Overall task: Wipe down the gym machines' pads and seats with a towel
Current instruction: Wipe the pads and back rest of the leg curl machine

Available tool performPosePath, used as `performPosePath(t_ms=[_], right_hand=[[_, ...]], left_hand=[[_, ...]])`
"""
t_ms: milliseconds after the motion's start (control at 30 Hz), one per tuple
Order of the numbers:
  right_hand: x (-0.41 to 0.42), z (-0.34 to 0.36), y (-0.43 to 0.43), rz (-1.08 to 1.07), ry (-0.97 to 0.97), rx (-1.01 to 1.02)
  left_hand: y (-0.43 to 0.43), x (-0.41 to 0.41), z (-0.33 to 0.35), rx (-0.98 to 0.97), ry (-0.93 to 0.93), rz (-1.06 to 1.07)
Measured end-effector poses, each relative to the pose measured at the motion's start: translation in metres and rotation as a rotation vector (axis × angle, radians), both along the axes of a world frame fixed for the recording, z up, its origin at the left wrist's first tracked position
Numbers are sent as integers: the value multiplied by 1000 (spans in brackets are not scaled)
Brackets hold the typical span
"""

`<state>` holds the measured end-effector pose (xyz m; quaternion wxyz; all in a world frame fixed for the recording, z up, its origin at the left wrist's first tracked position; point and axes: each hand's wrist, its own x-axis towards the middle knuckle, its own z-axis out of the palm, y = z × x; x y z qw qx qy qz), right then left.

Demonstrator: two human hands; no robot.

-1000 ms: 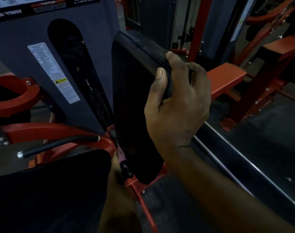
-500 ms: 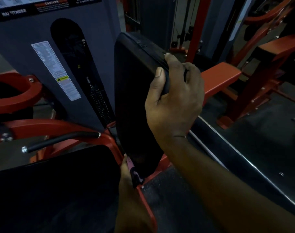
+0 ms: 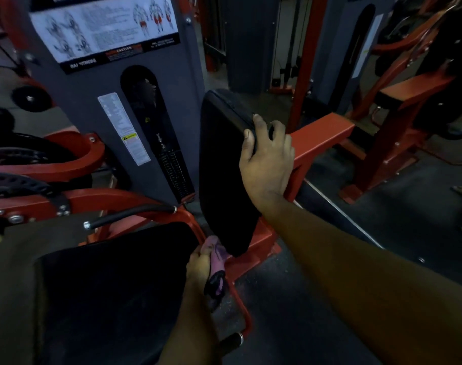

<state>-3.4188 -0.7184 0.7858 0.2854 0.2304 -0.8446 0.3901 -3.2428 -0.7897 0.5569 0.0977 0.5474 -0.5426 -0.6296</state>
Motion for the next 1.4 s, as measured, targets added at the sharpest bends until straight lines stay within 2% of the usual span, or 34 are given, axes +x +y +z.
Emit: performPosePath(t_ms=[67,200,300,367,500,567,633,800,900,1000,1133,1300,1400], right_hand=[[5,7,6,23,-72,71],[26,26,24,61,-223,180],[51,39,38,62,-167,162],[68,39,39,141,-203,80],[94,56,29,470,-744,-28],[108,72,26,634,-863,-95],[117,87,24,635,-861,-122],[130,104,21,439,-728,-128],[146,106,25,402,-660,-225],[168,109,29,374,-602,-304],[203,112,32,376,-602,-375],[251,120,48,375,-591,-404],[277,123,62,357,-632,-418]], left_hand=[[-11,12,20,-102,40,-26],[-11,32,117,-249,168,-82],[-18,38,171,-324,258,-101],[-21,44,202,-365,327,-119],[-25,50,253,-421,445,-192],[-25,51,272,-433,514,-252],[-27,51,286,-451,565,-317],[-37,51,316,-526,588,-480],[-49,56,325,-556,552,-609],[-59,67,334,-505,545,-733],[-71,87,345,-495,613,-942],[-67,122,354,-542,643,-1085],[-57,144,362,-475,656,-1172]])
